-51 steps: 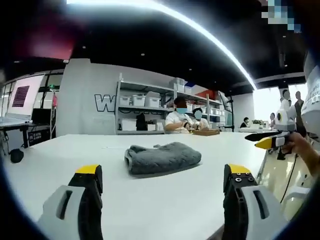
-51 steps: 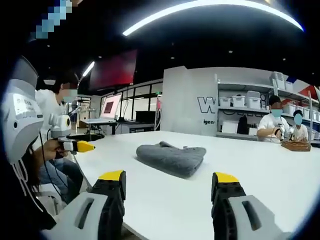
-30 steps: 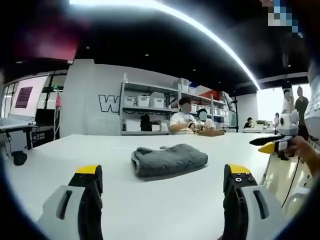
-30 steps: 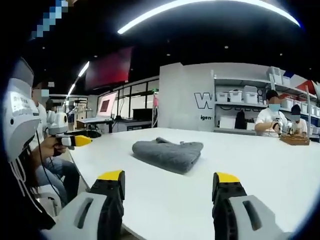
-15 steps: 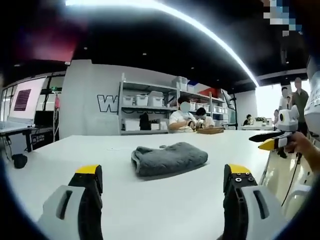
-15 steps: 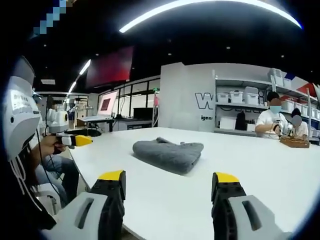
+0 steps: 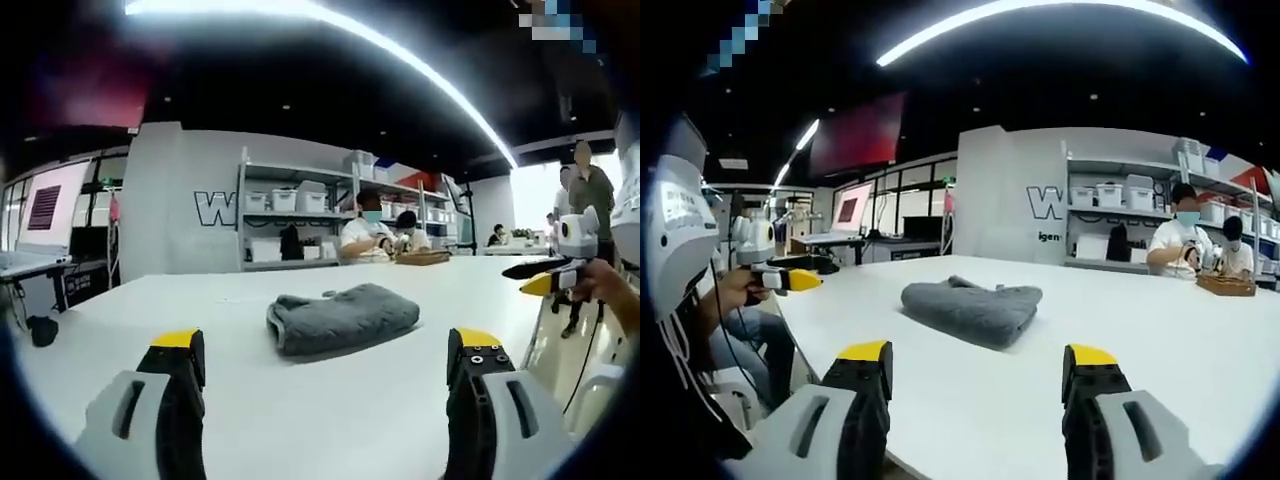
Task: Open the folded towel by lifting each exposed corner and separating the folded layers until the towel lies flat within the target outline without major curled edges
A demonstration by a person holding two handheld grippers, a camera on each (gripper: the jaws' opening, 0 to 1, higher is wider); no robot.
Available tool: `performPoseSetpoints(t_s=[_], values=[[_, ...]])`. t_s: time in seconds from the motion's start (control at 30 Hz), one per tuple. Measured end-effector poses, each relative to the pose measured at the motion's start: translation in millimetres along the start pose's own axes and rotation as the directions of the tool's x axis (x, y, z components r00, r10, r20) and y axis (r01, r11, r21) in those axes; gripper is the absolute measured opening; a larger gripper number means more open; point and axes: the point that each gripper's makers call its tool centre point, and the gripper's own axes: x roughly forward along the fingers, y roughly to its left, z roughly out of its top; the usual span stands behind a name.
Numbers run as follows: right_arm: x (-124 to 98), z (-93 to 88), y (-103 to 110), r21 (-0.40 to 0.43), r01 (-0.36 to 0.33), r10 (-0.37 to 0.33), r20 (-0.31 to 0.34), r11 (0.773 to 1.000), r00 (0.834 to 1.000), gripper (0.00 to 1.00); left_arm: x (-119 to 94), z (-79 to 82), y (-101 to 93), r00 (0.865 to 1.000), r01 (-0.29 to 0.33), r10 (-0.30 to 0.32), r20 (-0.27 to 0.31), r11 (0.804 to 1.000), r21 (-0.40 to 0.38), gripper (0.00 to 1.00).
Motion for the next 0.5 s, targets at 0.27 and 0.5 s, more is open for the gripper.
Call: performPoseSetpoints(t_s=[0.27, 0.5], values=[[2.6, -1.5, -2.1, -0.029, -0.006, 0.006, -0.010, 1.000, 1.000, 0.67, 3.2, 1.7, 4.6, 1.000, 0.003, -0.003, 0.005, 1.000, -0.019, 0.99], [11.3, -1.0, -3.6, -0.038, -0.026, 0.025, -0.014, 0.999, 1.000, 0.66, 7.7, -7.4, 6.9, 1.000, -0.002, 0.001, -0.011, 1.000, -0.017, 0.99]])
